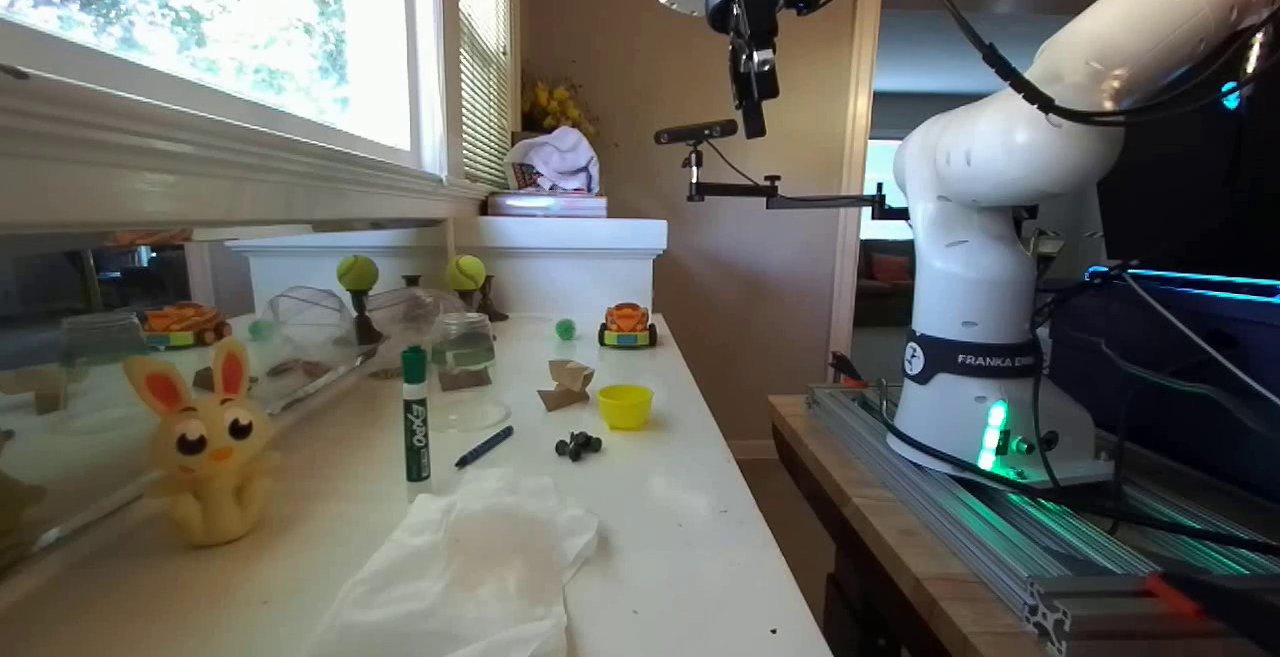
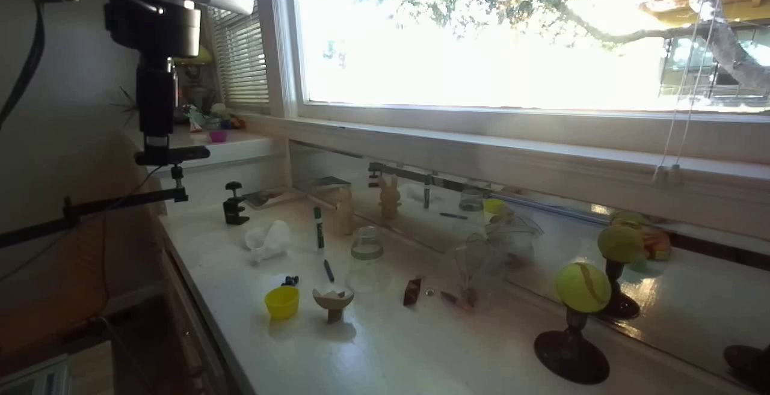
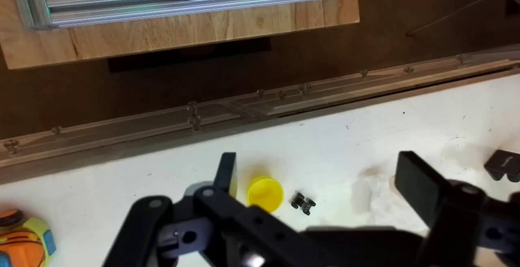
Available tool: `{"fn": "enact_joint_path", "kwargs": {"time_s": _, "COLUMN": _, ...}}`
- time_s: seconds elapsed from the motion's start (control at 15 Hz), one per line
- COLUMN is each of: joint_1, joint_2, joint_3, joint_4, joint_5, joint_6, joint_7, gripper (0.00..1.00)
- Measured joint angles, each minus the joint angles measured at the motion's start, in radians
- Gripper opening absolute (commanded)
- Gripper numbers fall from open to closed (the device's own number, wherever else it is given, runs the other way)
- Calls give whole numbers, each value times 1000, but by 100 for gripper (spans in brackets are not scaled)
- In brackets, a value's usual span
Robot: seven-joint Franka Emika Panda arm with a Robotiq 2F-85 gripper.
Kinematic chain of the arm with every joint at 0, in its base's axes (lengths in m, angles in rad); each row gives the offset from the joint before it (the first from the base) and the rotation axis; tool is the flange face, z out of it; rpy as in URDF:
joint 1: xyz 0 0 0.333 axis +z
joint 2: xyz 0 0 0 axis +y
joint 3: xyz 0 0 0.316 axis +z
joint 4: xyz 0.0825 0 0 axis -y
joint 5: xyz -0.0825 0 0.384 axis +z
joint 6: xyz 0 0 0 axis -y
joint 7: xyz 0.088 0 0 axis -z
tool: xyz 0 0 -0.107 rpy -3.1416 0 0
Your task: Put the tennis ball on top of the clear cup
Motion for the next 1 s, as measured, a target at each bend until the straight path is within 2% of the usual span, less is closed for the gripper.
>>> {"fn": "enact_joint_path", "kwargs": {"time_s": 0.13, "joint_1": -18, "joint_2": 5, "joint_3": 1, "joint_4": 1, "joint_5": 2, "joint_6": 17, "joint_7": 21, "gripper": 100}}
{"fn": "enact_joint_path", "kwargs": {"time_s": 0.27, "joint_1": -69, "joint_2": 34, "joint_3": -13, "joint_4": 10, "joint_5": 2, "joint_6": 78, "joint_7": 48, "gripper": 100}}
{"fn": "enact_joint_path", "kwargs": {"time_s": 0.6, "joint_1": -177, "joint_2": 212, "joint_3": -102, "joint_4": 109, "joint_5": 2, "joint_6": 294, "joint_7": 73, "gripper": 100}}
{"fn": "enact_joint_path", "kwargs": {"time_s": 0.73, "joint_1": -197, "joint_2": 299, "joint_3": -108, "joint_4": 166, "joint_5": 2, "joint_6": 366, "joint_7": 109, "gripper": 100}}
{"fn": "enact_joint_path", "kwargs": {"time_s": 1.0, "joint_1": -202, "joint_2": 397, "joint_3": -101, "joint_4": 234, "joint_5": 2, "joint_6": 375, "joint_7": 135, "gripper": 100}}
